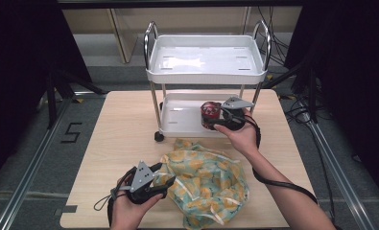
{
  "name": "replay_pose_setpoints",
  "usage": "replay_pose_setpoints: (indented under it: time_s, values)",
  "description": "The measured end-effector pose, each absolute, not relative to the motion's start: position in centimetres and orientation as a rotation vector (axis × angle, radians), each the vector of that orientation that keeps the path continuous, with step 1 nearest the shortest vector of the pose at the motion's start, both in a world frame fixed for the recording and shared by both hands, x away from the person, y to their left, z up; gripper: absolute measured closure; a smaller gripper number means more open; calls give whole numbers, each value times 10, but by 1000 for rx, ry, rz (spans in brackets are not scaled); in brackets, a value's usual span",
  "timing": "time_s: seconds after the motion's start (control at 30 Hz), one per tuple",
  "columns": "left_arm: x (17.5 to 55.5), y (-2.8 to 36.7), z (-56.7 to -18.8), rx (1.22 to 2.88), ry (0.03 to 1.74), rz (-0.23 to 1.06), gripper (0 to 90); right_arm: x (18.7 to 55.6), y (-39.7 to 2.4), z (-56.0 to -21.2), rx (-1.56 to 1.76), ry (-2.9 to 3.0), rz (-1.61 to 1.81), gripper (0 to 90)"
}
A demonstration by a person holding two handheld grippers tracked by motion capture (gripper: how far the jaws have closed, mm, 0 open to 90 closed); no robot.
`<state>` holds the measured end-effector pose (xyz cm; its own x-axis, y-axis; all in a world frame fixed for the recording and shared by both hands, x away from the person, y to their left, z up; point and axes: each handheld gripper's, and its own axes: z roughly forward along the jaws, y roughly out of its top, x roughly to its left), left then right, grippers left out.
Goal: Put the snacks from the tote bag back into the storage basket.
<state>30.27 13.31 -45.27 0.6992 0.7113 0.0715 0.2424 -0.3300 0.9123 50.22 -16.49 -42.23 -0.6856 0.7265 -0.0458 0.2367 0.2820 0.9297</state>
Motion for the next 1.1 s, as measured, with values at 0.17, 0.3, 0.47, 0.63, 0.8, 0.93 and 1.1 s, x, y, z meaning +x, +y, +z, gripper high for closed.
replay_pose_setpoints:
  time_s: [0.17, 0.3, 0.47, 0.63, 0.8, 0.93, 1.1]
  values:
    - [302, 132, -454, 1885, 763, 569, 361, 500, -163, -421, 894, 2096, 1421, 259]
    - [303, 133, -453, 1894, 742, 581, 360, 502, -162, -422, 895, 2108, 1410, 258]
    - [302, 133, -454, 1882, 765, 570, 361, 505, -162, -425, 866, 2092, 1403, 259]
    - [302, 133, -453, 1879, 762, 574, 361, 507, -163, -425, 851, 2091, 1383, 258]
    - [302, 134, -454, 1879, 762, 569, 361, 504, -160, -426, 906, 2092, 1416, 259]
    - [302, 134, -453, 1879, 760, 571, 361, 510, -162, -428, 828, 2099, 1401, 258]
    - [302, 134, -453, 1883, 758, 573, 361, 509, -163, -429, 863, 2098, 1378, 258]
